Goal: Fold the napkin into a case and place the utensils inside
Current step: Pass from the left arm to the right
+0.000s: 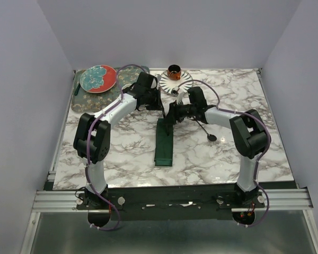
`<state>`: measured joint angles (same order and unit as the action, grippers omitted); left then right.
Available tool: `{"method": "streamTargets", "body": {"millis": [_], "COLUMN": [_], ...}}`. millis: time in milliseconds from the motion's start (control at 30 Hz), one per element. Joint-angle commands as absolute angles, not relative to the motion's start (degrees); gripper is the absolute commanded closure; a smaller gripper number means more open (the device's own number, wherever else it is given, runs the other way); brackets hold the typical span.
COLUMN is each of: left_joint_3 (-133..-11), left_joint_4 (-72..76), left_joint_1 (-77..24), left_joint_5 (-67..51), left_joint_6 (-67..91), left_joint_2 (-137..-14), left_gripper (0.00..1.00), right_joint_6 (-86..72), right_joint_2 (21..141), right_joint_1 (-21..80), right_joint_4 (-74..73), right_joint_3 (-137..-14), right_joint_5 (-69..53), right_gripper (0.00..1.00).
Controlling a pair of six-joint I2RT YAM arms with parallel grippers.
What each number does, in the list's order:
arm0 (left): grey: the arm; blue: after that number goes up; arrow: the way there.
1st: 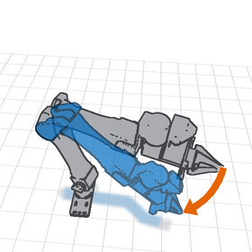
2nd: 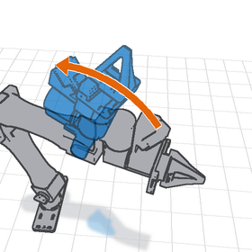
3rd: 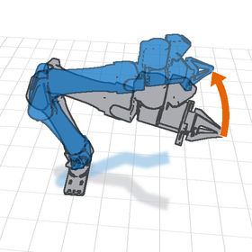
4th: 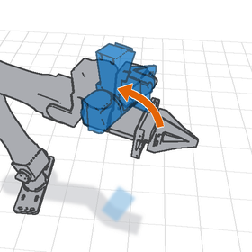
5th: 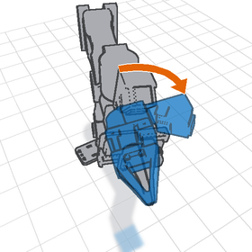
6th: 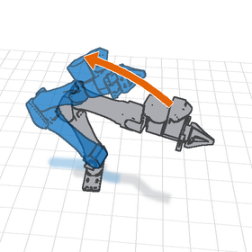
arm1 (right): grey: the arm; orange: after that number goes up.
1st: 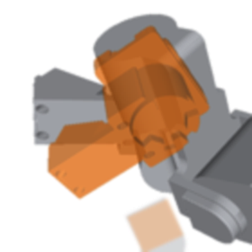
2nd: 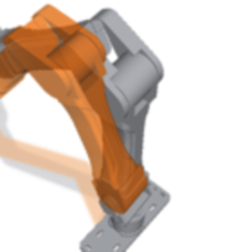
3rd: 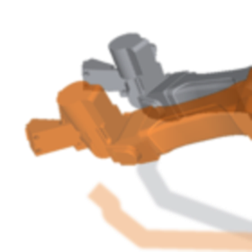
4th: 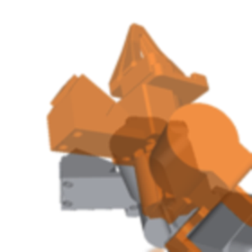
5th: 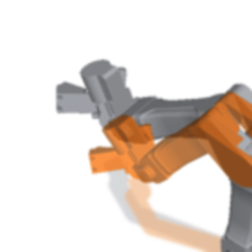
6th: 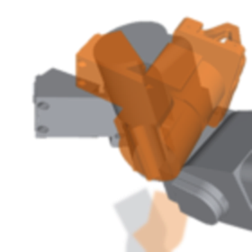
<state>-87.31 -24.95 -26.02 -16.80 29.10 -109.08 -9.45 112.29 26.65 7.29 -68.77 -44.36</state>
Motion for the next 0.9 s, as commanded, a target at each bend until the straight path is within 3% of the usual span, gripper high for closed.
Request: {"method": "streamTargets", "body": {"millis": [0, 133, 233, 267, 400, 467, 500, 533, 633, 733, 867], "left_joint_3": [-88.86, -88.60, -88.42, -88.33, -87.80, -87.54, -87.45, -87.45, -87.54, -88.24, -89.21], "left_joint_4": [-23.99, -24.08, -23.99, -23.91, -22.33, -21.62, -20.49, -20.04, -17.76, -14.77, -13.45], "left_joint_1": [-25.31, -25.14, -25.14, -25.05, -24.79, -24.61, -24.09, -23.73, -21.89, -19.61, -16.10], "left_joint_5": [-18.72, -18.90, -18.90, -18.90, -18.98, -19.07, -19.33, -20.21, -21.18, -23.20, -28.90], "left_joint_6": [28.21, 28.21, 28.30, 28.21, 28.56, 28.83, 29.18, 29.53, 30.67, 30.76, 28.57], "left_joint_2": [-109.51, -109.60, -109.34, -109.34, -108.55, -107.49, -107.14, -106.18, -103.20, -99.69, -95.55], "left_gripper": [1.00, 1.00, 1.00, 1.00, 1.00, 1.00, 0.95, 0.82, 0.60, 0.47, 0.42], "right_joint_6": [-9.14, -8.70, -8.17, -8.09, -8.35, -9.13, -9.49, -9.93, -13.00, -15.99, -21.86], "right_joint_2": [114.96, 116.28, 116.80, 117.07, 116.55, 116.02, 115.23, 114.88, 112.95, 111.36, 108.73], "right_joint_1": [27.51, 27.68, 27.60, 27.60, 27.68, 27.60, 27.60, 27.68, 27.60, 27.60, 26.63], "right_joint_4": [8.88, 8.88, 9.14, 9.05, 9.31, 10.19, 10.46, 11.50, 13.53, 14.06, 14.33], "right_joint_3": [-70.93, -71.28, -71.37, -71.63, -72.16, -72.16, -72.25, -72.42, -73.21, -74.18, -76.89], "right_joint_5": [-44.12, -44.03, -43.86, -43.86, -45.26, -45.70, -46.23, -46.75, -48.86, -50.36, -55.71], "right_gripper": [0.44, 0.46, 0.54, 0.58, 0.90, 0.99, 0.99, 0.99, 0.99, 0.99, 0.99]}}
